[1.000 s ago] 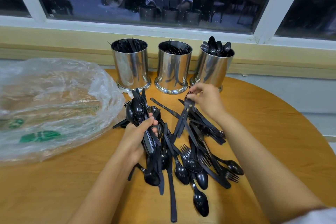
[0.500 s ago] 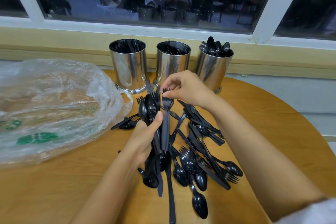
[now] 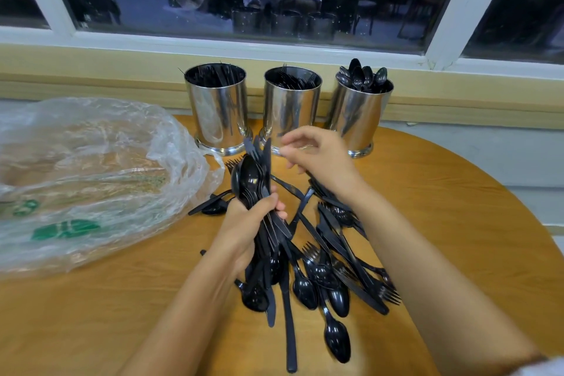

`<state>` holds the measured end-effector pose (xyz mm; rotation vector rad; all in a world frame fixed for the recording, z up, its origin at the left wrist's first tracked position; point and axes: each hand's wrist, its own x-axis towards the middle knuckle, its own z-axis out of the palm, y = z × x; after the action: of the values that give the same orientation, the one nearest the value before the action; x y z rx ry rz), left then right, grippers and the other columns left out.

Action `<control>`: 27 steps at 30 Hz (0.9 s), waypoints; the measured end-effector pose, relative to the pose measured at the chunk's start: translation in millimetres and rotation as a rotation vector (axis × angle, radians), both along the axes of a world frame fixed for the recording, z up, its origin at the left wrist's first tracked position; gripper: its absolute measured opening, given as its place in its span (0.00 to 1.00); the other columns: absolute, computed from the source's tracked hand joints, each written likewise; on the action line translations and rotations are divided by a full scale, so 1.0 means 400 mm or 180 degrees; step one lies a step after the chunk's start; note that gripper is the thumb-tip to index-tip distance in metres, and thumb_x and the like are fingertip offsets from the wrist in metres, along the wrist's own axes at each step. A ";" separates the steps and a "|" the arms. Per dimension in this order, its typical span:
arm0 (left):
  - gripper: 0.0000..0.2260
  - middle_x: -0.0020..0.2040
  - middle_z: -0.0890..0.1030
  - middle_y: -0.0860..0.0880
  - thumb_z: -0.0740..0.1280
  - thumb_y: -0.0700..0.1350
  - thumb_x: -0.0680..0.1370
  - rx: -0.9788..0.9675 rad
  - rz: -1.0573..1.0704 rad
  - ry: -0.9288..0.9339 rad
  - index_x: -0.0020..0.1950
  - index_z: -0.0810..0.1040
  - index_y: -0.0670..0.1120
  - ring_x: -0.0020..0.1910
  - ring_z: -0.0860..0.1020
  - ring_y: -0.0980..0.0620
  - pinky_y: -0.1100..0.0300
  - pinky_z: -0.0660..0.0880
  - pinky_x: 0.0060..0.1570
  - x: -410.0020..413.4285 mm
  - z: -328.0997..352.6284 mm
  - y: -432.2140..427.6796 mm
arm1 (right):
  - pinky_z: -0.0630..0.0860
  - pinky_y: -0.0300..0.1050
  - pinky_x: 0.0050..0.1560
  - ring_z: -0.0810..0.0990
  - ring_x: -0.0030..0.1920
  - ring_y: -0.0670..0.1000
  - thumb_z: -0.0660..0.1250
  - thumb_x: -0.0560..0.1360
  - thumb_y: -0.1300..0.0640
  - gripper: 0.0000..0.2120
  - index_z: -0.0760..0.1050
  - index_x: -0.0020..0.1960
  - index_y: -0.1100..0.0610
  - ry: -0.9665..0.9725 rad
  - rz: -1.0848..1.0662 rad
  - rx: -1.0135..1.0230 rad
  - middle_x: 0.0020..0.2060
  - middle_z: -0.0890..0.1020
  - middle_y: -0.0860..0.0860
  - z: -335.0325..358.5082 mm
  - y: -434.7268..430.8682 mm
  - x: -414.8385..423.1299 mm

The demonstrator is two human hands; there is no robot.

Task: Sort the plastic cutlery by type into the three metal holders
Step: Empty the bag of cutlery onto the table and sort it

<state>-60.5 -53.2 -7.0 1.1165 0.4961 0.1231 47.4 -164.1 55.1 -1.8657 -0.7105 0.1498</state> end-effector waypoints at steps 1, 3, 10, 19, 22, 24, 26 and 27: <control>0.07 0.35 0.80 0.48 0.66 0.38 0.80 -0.0079 0.0038 -0.0012 0.57 0.78 0.42 0.33 0.79 0.52 0.57 0.78 0.36 -0.001 0.000 0.006 | 0.76 0.34 0.33 0.81 0.34 0.43 0.71 0.75 0.61 0.04 0.79 0.49 0.55 -0.0001 -0.0171 -0.0060 0.39 0.82 0.48 -0.004 -0.031 0.008; 0.05 0.35 0.79 0.49 0.66 0.38 0.80 -0.0126 0.0033 0.0006 0.55 0.78 0.44 0.32 0.77 0.53 0.58 0.76 0.34 -0.005 -0.002 0.017 | 0.75 0.32 0.31 0.79 0.30 0.40 0.69 0.76 0.62 0.03 0.79 0.47 0.55 0.0059 -0.0484 -0.0479 0.38 0.82 0.49 -0.030 -0.097 0.023; 0.02 0.35 0.79 0.49 0.67 0.39 0.80 -0.0156 0.0081 0.0065 0.50 0.79 0.44 0.32 0.76 0.53 0.57 0.75 0.36 -0.008 -0.021 -0.002 | 0.81 0.44 0.41 0.80 0.36 0.47 0.73 0.73 0.47 0.10 0.76 0.43 0.53 0.0203 -0.0777 -0.2605 0.36 0.81 0.48 -0.193 -0.191 0.005; 0.03 0.38 0.81 0.47 0.68 0.39 0.79 -0.0204 0.0111 0.0163 0.51 0.79 0.42 0.34 0.79 0.51 0.59 0.80 0.36 -0.031 -0.020 -0.013 | 0.79 0.43 0.45 0.79 0.41 0.49 0.68 0.77 0.57 0.06 0.78 0.52 0.58 0.0153 -0.1114 -0.1704 0.38 0.79 0.49 -0.161 -0.184 0.014; 0.06 0.40 0.83 0.44 0.68 0.39 0.78 -0.0203 0.0099 0.0155 0.53 0.80 0.39 0.36 0.82 0.51 0.60 0.81 0.38 -0.028 -0.019 -0.014 | 0.71 0.35 0.36 0.76 0.38 0.46 0.67 0.78 0.58 0.04 0.77 0.49 0.59 0.0067 -0.1241 -0.0935 0.38 0.77 0.47 -0.083 -0.181 0.026; 0.08 0.45 0.85 0.42 0.68 0.40 0.78 -0.0237 0.0056 0.0127 0.54 0.80 0.36 0.41 0.85 0.50 0.60 0.82 0.40 -0.024 -0.015 -0.022 | 0.71 0.35 0.32 0.76 0.32 0.44 0.67 0.78 0.60 0.05 0.77 0.50 0.62 0.0439 -0.0939 -0.0283 0.36 0.78 0.51 -0.036 -0.175 0.018; 0.08 0.51 0.85 0.41 0.68 0.41 0.79 -0.0241 -0.0068 0.0071 0.53 0.80 0.36 0.49 0.85 0.47 0.56 0.82 0.47 -0.021 -0.007 -0.035 | 0.71 0.34 0.29 0.76 0.29 0.42 0.69 0.77 0.61 0.03 0.76 0.49 0.59 0.0897 -0.0449 -0.0049 0.33 0.80 0.50 -0.010 -0.159 -0.004; 0.08 0.52 0.85 0.41 0.67 0.41 0.79 -0.0230 -0.0170 0.0037 0.52 0.80 0.37 0.52 0.84 0.46 0.54 0.81 0.51 -0.020 -0.004 -0.042 | 0.71 0.34 0.28 0.76 0.28 0.42 0.70 0.76 0.61 0.03 0.76 0.49 0.58 0.1052 -0.0257 -0.0069 0.32 0.80 0.49 -0.008 -0.146 -0.016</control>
<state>-68.4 -69.8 -8.5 1.0593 0.4771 0.0518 40.9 -222.4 51.9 -1.8290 -0.4065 0.4047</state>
